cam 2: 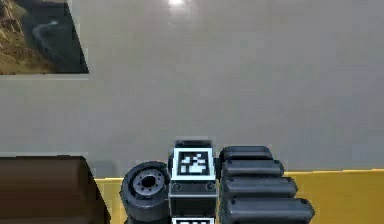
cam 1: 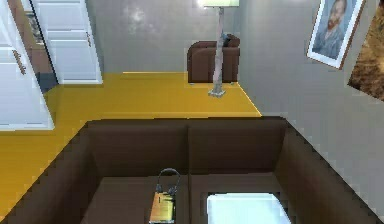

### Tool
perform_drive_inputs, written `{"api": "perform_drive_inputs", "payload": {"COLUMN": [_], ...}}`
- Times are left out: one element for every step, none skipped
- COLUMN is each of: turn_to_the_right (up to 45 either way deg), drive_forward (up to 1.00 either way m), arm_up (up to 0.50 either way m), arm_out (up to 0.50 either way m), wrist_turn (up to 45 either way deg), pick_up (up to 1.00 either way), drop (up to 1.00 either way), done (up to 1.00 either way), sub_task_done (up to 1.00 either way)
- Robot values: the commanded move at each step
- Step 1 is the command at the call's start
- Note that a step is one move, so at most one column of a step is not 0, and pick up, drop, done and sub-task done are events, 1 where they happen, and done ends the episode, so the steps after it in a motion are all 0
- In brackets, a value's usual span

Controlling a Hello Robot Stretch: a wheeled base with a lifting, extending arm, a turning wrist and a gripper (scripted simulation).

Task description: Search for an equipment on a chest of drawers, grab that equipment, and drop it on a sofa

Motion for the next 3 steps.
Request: {"api": "perform_drive_inputs", "payload": {"turn_to_the_right": [-6.0,45.0,45.0], "drive_forward": [0.0,0.0,0.0], "arm_up": [0.0,0.0,0.0], "arm_out": [0.0,0.0,0.0], "wrist_turn": [0.0,0.0,0.0], "pick_up": [0.0,0.0,0.0], "drop": [0.0,0.0,0.0], "done": [0.0,0.0,0.0], "sub_task_done": [0.0,0.0,0.0]}}
